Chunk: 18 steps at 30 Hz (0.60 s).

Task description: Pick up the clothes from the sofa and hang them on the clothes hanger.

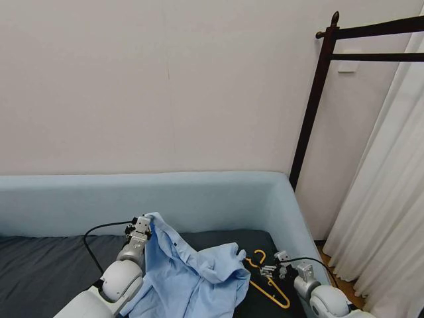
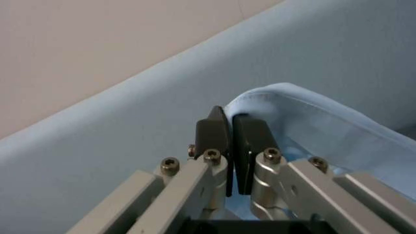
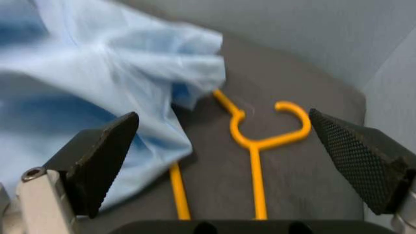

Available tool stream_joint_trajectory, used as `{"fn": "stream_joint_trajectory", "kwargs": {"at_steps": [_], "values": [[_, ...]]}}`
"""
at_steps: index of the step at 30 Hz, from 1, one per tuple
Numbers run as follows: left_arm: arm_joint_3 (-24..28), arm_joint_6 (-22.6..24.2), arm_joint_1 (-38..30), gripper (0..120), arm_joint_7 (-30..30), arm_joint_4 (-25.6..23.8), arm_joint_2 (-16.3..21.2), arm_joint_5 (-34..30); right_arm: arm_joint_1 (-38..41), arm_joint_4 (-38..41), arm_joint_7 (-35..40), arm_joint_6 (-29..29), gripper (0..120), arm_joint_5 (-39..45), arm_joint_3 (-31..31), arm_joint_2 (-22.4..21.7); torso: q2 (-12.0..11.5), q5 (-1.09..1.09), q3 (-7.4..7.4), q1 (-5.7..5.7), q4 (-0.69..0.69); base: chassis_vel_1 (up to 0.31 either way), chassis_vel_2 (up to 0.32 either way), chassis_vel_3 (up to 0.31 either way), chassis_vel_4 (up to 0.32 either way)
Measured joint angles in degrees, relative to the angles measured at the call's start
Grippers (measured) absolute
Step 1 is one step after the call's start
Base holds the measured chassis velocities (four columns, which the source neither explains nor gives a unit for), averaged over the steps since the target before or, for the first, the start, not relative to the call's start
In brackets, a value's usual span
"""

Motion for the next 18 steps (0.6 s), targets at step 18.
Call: {"fn": "stream_joint_trajectory", "kwargs": {"at_steps": [18], "values": [[-1.68,-2.23,3.18,0,1.55,-1.8,1.13,0.51,7.14,-25.36,-6.46,3.56,84,-6.22,3.26,9.26,0.0,0.0,0.0,0.0,0.0,0.0,0.0,0.0,0.0]]}}
